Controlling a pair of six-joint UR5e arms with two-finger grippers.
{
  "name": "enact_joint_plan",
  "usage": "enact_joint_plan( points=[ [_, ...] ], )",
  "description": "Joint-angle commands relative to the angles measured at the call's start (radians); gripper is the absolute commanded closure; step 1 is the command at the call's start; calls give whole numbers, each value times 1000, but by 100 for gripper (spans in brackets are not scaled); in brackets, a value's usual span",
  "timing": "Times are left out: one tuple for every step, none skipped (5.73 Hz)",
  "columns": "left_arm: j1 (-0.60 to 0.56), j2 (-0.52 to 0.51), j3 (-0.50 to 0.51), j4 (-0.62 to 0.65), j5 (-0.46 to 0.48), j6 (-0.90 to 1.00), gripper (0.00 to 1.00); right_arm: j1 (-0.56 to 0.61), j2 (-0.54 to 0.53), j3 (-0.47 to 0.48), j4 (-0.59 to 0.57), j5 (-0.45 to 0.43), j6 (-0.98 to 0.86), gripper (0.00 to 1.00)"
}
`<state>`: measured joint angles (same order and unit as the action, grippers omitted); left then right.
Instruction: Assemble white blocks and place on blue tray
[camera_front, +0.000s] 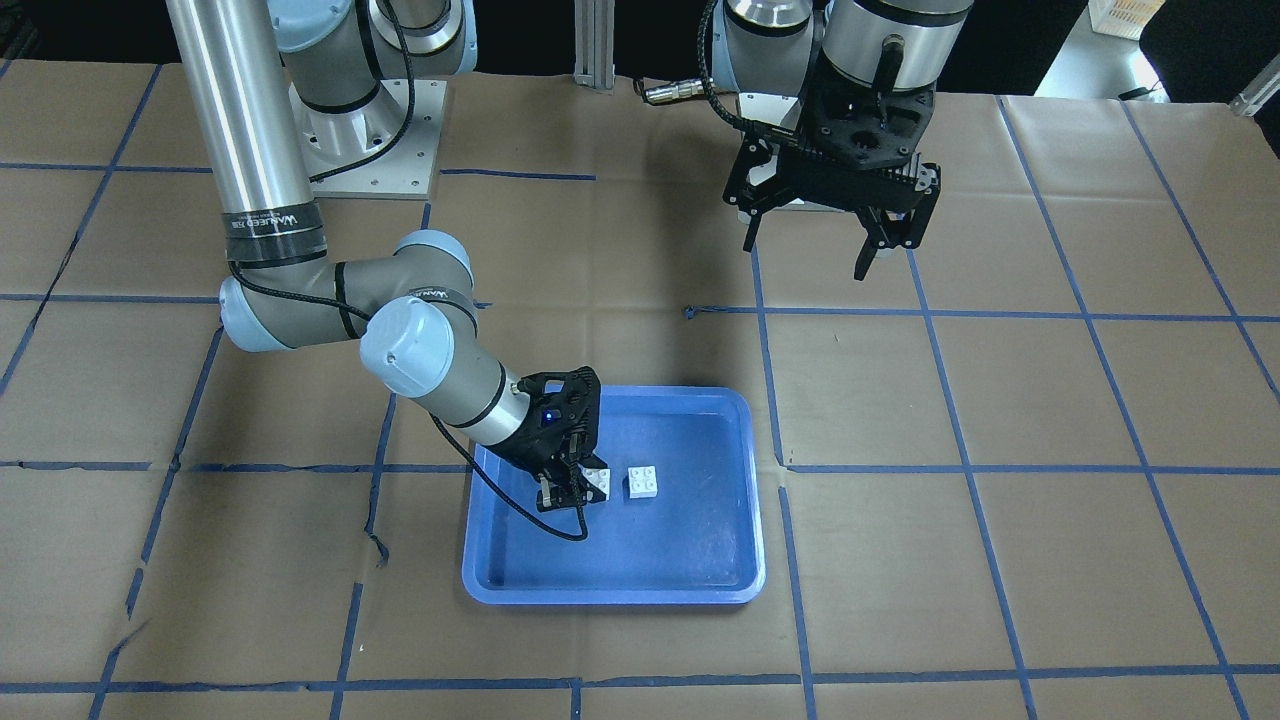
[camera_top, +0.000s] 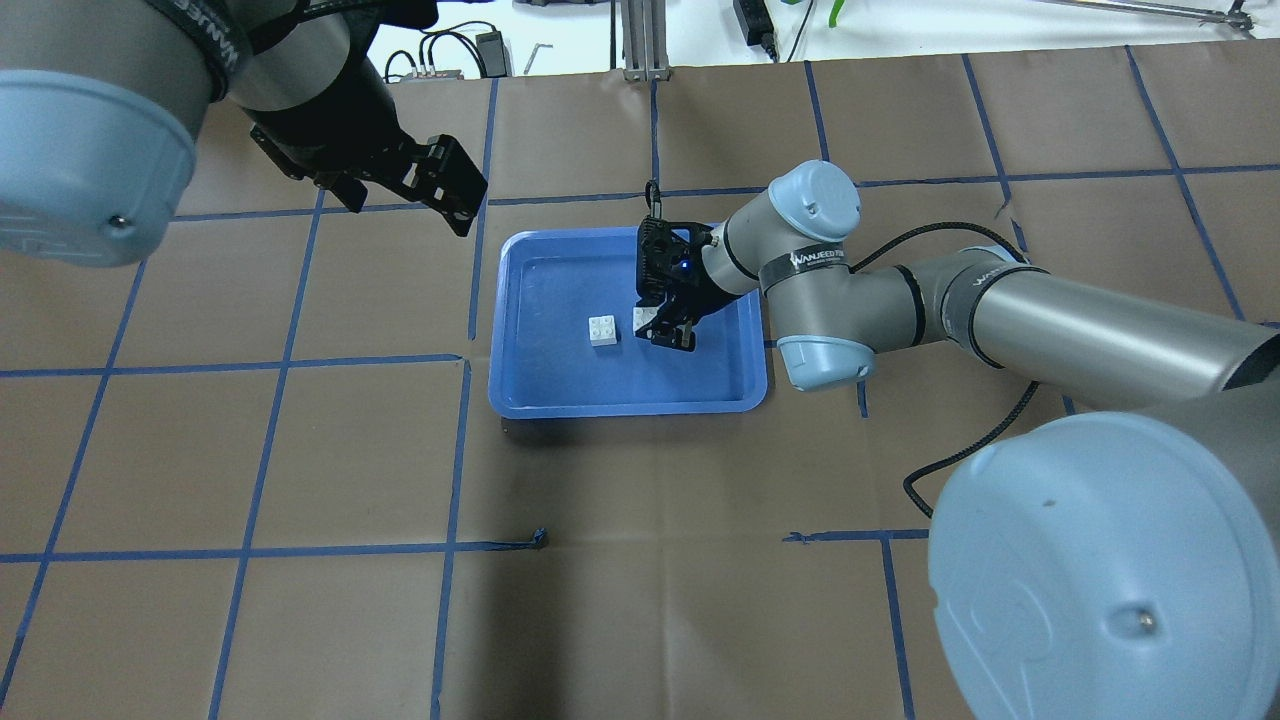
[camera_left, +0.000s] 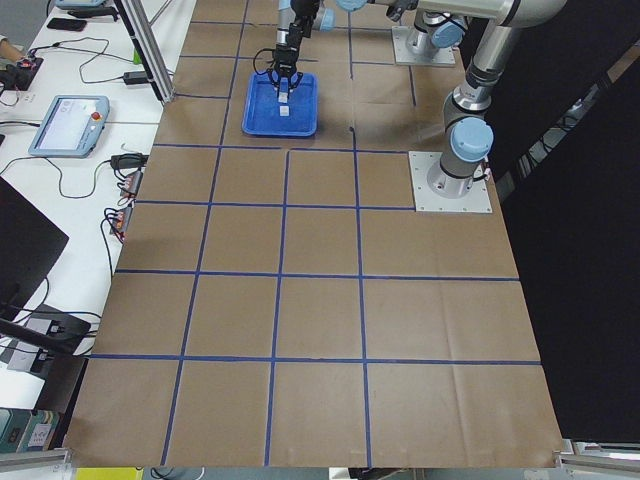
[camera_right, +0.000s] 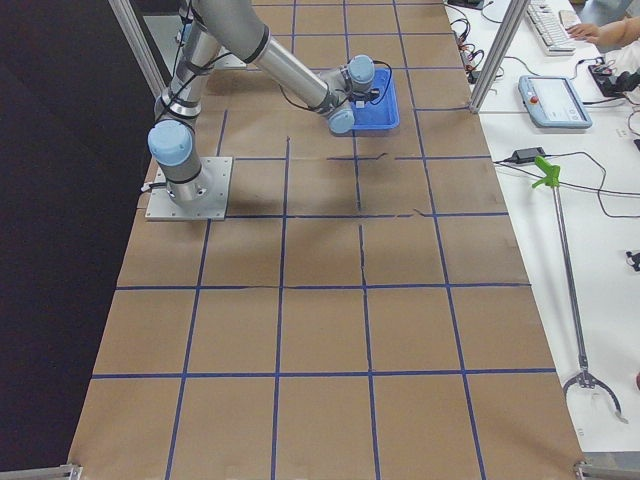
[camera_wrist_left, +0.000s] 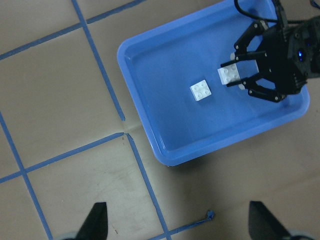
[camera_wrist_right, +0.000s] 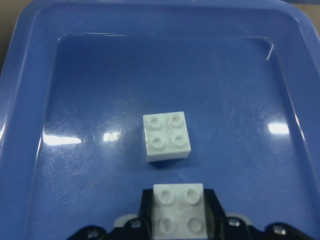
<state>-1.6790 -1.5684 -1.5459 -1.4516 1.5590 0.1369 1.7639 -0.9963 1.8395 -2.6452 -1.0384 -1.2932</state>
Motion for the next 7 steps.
enact_joint_plan(
  points=[
    [-1,16,-2,14,27,-276,0,19,5,0,-1,0,14,77],
    [4,19,-2,16,29,-298,0,26,14,0,-2,1,31,77],
    [19,15,-2,16,24,-280,0,41,18,-3,-7,1,60,77],
    [44,15,19,-11,20,-175,0,42,19,-3,-10,1,60,77],
    [51,16,33,-74,26,-139,0,42,19,-5,-10,1,61,77],
    [53,16,30,-73,15,-138,0,42,19,-5,-16,1,63,77],
    [53,16,27,-69,13,-138,0,42,19,-8,-18,1,77,77]
  ],
)
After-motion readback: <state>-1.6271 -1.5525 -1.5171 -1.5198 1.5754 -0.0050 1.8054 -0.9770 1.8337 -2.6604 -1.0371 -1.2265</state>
